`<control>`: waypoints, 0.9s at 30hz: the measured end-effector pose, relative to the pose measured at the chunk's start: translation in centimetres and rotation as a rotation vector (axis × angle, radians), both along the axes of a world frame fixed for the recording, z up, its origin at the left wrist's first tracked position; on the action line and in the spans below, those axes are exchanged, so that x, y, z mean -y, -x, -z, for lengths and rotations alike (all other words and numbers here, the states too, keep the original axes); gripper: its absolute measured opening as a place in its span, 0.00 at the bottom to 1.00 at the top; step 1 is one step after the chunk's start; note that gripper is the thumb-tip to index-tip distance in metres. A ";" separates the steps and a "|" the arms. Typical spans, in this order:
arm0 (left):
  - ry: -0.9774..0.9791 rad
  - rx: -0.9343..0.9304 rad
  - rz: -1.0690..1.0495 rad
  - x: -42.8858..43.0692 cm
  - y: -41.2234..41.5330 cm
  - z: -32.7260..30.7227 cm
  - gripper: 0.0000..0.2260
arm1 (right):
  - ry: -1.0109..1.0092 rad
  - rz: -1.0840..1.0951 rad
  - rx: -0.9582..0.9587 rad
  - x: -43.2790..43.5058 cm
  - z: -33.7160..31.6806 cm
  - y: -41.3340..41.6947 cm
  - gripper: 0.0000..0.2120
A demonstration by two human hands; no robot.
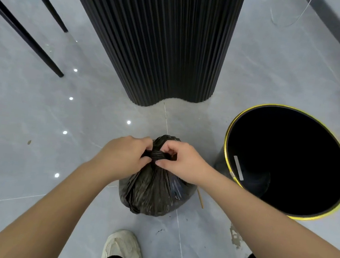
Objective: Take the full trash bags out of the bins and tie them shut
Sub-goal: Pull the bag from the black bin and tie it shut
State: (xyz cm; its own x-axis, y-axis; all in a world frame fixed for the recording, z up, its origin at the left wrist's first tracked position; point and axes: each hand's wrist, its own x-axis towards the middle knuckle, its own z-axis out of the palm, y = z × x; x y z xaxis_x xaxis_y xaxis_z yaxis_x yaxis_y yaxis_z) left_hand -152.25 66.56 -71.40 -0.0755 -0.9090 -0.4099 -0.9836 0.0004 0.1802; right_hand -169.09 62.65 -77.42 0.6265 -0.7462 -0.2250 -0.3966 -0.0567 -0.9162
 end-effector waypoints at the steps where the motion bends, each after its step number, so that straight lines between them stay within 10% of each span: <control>1: 0.006 -0.012 0.004 0.0 -0.1 0.0 0.09 | -0.060 0.004 0.059 0.0 0.0 0.1 0.12; 10: -0.048 -0.328 -0.113 -0.1 -0.3 0.7 0.08 | -0.302 0.142 0.371 0.7 -1.4 0.5 0.12; 17: -0.155 -0.649 -0.337 0.3 -0.1 -0.7 0.09 | -0.032 -0.269 -0.135 -0.2 2.0 -0.6 0.47; 23: -0.136 -0.727 -0.400 0.9 -1.4 -1.3 0.11 | 0.157 -0.194 -0.089 0.1 2.7 -3.9 0.03; 27: 0.031 -0.699 -0.580 0.4 -2.6 0.2 0.12 | 0.263 -0.257 -0.177 0.5 3.5 -4.9 0.09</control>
